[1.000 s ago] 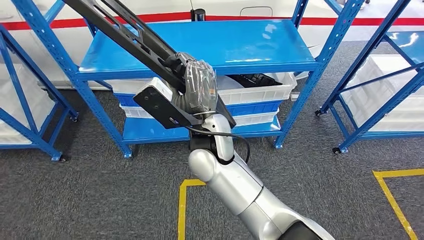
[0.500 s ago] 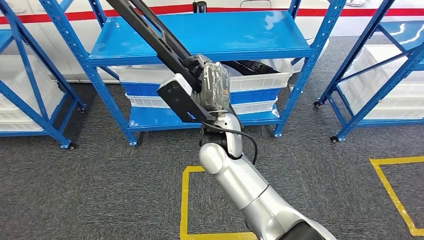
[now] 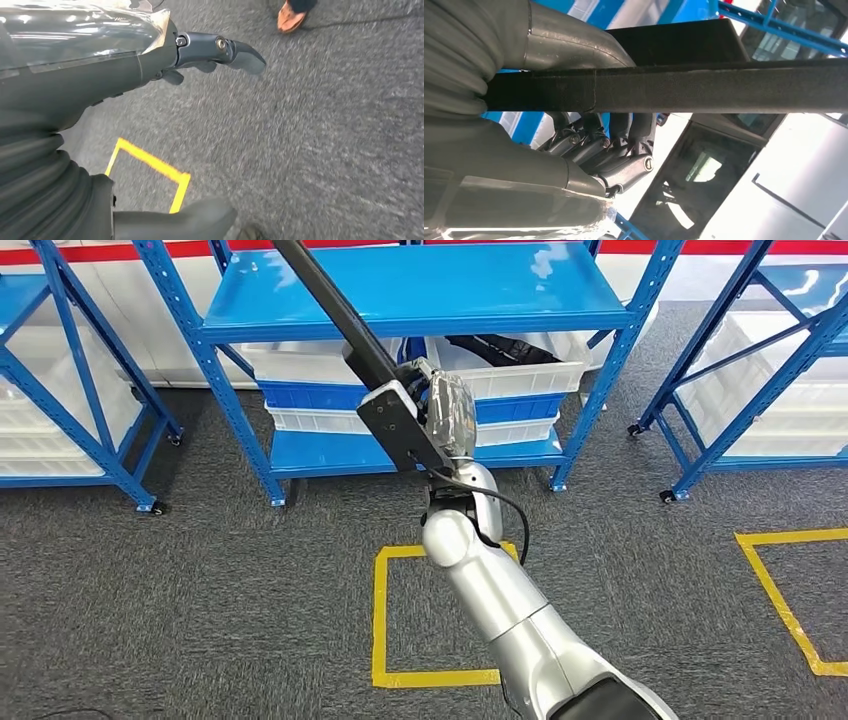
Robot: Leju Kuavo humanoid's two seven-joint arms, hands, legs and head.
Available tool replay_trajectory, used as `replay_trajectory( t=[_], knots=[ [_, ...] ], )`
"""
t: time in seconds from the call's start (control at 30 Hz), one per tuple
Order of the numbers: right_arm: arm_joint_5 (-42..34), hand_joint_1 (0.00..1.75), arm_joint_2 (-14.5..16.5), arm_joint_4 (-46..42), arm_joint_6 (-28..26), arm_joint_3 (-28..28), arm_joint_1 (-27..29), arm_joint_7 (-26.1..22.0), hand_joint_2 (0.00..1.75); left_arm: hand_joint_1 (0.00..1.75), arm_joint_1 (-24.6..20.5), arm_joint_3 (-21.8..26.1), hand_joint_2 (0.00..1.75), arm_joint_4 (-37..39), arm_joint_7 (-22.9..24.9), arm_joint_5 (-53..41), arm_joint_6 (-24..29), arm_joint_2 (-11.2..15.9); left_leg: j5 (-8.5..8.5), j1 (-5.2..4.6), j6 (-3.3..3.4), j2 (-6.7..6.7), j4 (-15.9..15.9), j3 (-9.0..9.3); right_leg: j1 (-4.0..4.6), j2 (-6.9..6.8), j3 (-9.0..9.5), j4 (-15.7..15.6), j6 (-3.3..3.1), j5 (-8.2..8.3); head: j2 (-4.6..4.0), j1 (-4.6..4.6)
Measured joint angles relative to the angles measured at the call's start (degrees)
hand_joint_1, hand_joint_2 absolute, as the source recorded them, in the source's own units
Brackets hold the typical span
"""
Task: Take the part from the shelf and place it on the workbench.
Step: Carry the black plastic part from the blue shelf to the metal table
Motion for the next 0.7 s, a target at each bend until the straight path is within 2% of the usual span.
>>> replay_trajectory(
  t=[0.07, 0.1, 0.13, 0.17, 0.2, 0.23, 0.3, 0.33, 0.37, 0.4, 0.43, 0.47, 0.5, 0.53, 0.6, 0.63, 0.67, 0.7],
  knots=[
    [1.47, 1.75, -0.47, -0.11, 2.45, -3.86, 0.55, -1.5, 1.75, 0.0, 0.09, 0.01, 1.75, -0.01, 0.3, -0.14, -0.28, 0.14, 1.36, -0.06, 0.77, 0.11, -0.03, -1.52, -0.09, 0.11, -2.32, 6.68, -0.5, -4.93, 0.0, 0.2],
    [2.31, 1.75, -0.81, -0.34, 3.53, -5.79, 1.07, -2.05, 1.75, 0.0, 0.18, 0.01, 1.75, -0.02, 0.44, -0.34, -0.54, 0.22, 2.0, -0.13, 0.9, 0.11, -0.01, -2.31, -0.09, 0.13, -3.21, 10.52, -0.47, -6.9, 0.0, 0.25],
    [3.43, 1.75, -1.28, -0.82, 4.64, -7.95, 1.9, -2.42, 1.75, 0.0, 0.33, -0.01, 1.75, -0.02, 0.44, -0.73, -0.92, 0.31, 2.69, -0.21, 0.94, 0.11, 0.02, -3.18, -0.09, 0.14, -3.46, 13.45, -0.21, -7.94, 0.0, 0.27],
    [4.6, 1.75, -1.73, -1.4, 5.61, -9.94, 2.8, -2.61, 1.75, 0.0, 0.47, -0.05, 1.75, -0.02, 0.32, -1.18, -1.33, 0.4, 3.29, -0.28, 0.93, 0.1, 0.04, -3.96, -0.07, 0.15, -3.09, 14.95, 0.15, -8.16, 0.0, 0.31],
    [5.82, 1.75, -2.14, -2.25, 6.54, -11.99, 3.94, -2.77, 1.75, 0.0, 0.6, -0.15, 1.75, -0.02, 0.05, -1.67, -1.74, 0.5, 3.9, -0.34, 0.86, 0.08, 0.06, -4.75, -0.01, 0.16, -1.32, 13.83, 0.58, -7.42, 0.0, 0.35],
    [7.03, 1.75, -2.53, -3.31, 7.4, -14.13, 5.17, -2.95, 1.75, 0.0, 0.71, -0.29, 1.75, -0.02, -0.34, -2.22, -2.22, 0.62, 4.5, -0.39, 0.73, 0.07, 0.09, -5.49, 0.04, 0.16, 1.42, 10.82, 0.85, -6.43, 0.0, 0.37],
    [8.98, 1.75, -3.07, -5.98, 8.65, -17.95, 7.7, -3.39, 1.75, 0.0, 0.82, -0.69, 1.75, -0.02, -1.44, -3.24, -3.13, 0.84, 5.64, -0.48, 0.25, 0.15, 0.09, -6.64, 0.37, 0.17, 7.66, 1.92, 0.49, -6.01, 0.0, 0.29],
    [9.74, 1.75, -3.31, -7.42, 9.02, -19.58, 8.97, -3.54, 1.75, 0.0, 0.85, -0.87, 1.75, -0.02, -2.06, -3.67, -3.57, 0.97, 6.21, -0.49, -0.06, 0.23, -0.05, -6.9, 0.56, 0.2, 9.55, -1.09, 0.11, -6.21, 0.0, 0.29],
    [10.37, 1.75, -3.58, -8.86, 9.34, -21.11, 10.23, -3.64, 1.75, 0.0, 0.88, -1.02, 1.75, -0.02, -2.67, -4.05, -3.95, 1.1, 6.77, -0.46, -0.38, 0.3, -0.27, -7.05, 0.76, 0.24, 10.4, -2.81, -0.26, -6.5, 0.0, 0.33],
    [10.85, 1.75, -3.86, -10.19, 9.57, -22.49, 11.46, -3.69, 1.75, 0.0, 0.93, -1.13, 1.75, -0.02, -3.2, -4.38, -4.32, 1.24, 7.37, -0.42, -0.7, 0.32, -0.57, -7.1, 0.92, 0.27, 10.39, -3.18, -0.51, -6.17, 0.0, 0.34],
    [11.21, 1.75, -4.17, -11.39, 9.79, -23.76, 12.61, -3.71, 1.75, 0.0, 1.03, -1.25, 1.75, -0.02, -3.63, -4.69, -4.58, 1.41, 7.62, -0.37, -0.98, 0.27, -0.76, -7.26, 0.58, 0.24, 10.12, -3.3, -0.85, -5.6, 0.0, 0.46],
    [11.46, 1.75, -4.44, -12.5, 10.05, -24.87, 13.63, -3.72, 1.75, 0.0, 1.15, -1.38, 1.75, -0.02, -3.97, -5.01, -4.78, 1.54, 6.93, -0.38, -1.25, 0.22, -0.44, -7.59, 0.31, 0.19, 9.73, -3.45, -1.34, -5.06, 0.0, 0.46],
    [11.67, 1.75, -4.68, -13.54, 10.27, -25.84, 14.58, -3.72, 1.75, 0.0, 1.28, -1.52, 1.75, -0.02, -4.21, -5.33, -4.93, 1.66, 5.17, -0.37, -1.52, 0.2, 0.85, -8.09, 0.04, 0.12, 9.28, -3.56, -1.9, -4.43, 0.0, 0.3],
    [11.83, 1.75, -4.9, -14.48, 10.47, -26.68, 15.4, -3.72, 1.75, 0.0, 1.38, -1.68, 1.75, -0.02, -4.36, -5.7, -5.01, 1.8, 2.4, -0.32, -1.78, 0.23, 3.4, -8.81, -0.2, 0.06, 8.78, -3.65, -2.37, -3.83, 0.0, 0.19],
    [11.98, 1.75, -5.33, -15.87, 10.72, -28.02, 16.63, -3.72, 1.75, 0.0, 1.47, -2.13, 1.75, -0.02, -4.47, -6.3, -5.08, 2.02, -3.34, -0.24, -2.28, 0.33, 10.99, -10.23, -0.02, 0.0, 7.53, -3.59, -2.85, -2.8, 0.0, -0.09],
    [12.01, 1.75, -5.56, -16.35, 10.79, -28.57, 17.13, -3.72, 1.75, 0.0, 1.47, -2.34, 1.75, -0.02, -4.5, -6.51, -5.08, 2.13, -4.69, -0.21, -2.45, 0.35, 14.37, -10.51, 0.04, -0.03, 6.9, -3.51, -2.87, -2.31, 0.0, -0.09],
    [12.04, 1.75, -5.78, -16.75, 10.83, -29.04, 17.57, -3.72, 1.75, 0.0, 1.47, -2.5, 1.75, -0.02, -4.51, -6.64, -5.08, 2.19, -4.65, -0.2, -2.53, 0.36, 16.23, -10.07, 0.09, -0.06, 6.23, -3.37, -2.83, -1.83, 0.0, -0.1],
    [12.06, 1.75, -5.97, -17.1, 10.86, -29.41, 17.94, -3.72, 1.75, 0.0, 1.47, -2.59, 1.75, -0.02, -4.51, -6.74, -5.08, 2.24, -3.52, -0.2, -2.49, 0.37, 16.13, -8.69, 0.11, -0.06, 5.51, -3.16, -2.75, -1.4, 0.0, -0.1]
  ],
)
